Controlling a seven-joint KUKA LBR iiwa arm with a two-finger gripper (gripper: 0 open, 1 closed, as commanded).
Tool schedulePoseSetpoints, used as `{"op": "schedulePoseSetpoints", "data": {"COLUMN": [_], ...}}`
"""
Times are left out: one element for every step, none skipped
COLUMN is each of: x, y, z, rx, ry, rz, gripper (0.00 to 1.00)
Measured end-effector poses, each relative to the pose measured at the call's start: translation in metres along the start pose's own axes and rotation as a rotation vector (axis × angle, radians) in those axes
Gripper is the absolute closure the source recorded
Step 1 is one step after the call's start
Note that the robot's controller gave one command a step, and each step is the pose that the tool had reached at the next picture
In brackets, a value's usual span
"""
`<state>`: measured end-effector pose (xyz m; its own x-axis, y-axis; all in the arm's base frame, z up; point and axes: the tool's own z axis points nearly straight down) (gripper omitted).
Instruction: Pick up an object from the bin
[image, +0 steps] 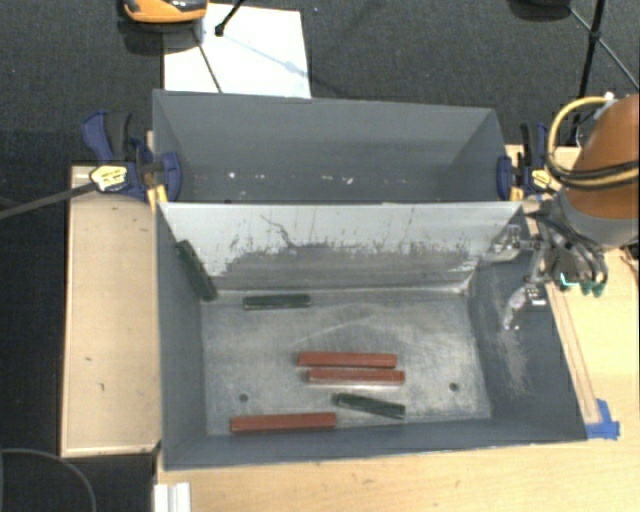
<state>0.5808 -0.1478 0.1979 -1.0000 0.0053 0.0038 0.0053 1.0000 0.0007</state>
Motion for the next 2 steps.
{"op": "schedulePoseSetpoints", "data": {"x": [-0.002,0.009], "y": [0.001,0.036], "z": [-0.004,0.050], "rx": [0.002,0.003], "ry": [-0.008,-0.012], "rz": [-0.004,-0.066], "gripper": [0.00,0.00]}}
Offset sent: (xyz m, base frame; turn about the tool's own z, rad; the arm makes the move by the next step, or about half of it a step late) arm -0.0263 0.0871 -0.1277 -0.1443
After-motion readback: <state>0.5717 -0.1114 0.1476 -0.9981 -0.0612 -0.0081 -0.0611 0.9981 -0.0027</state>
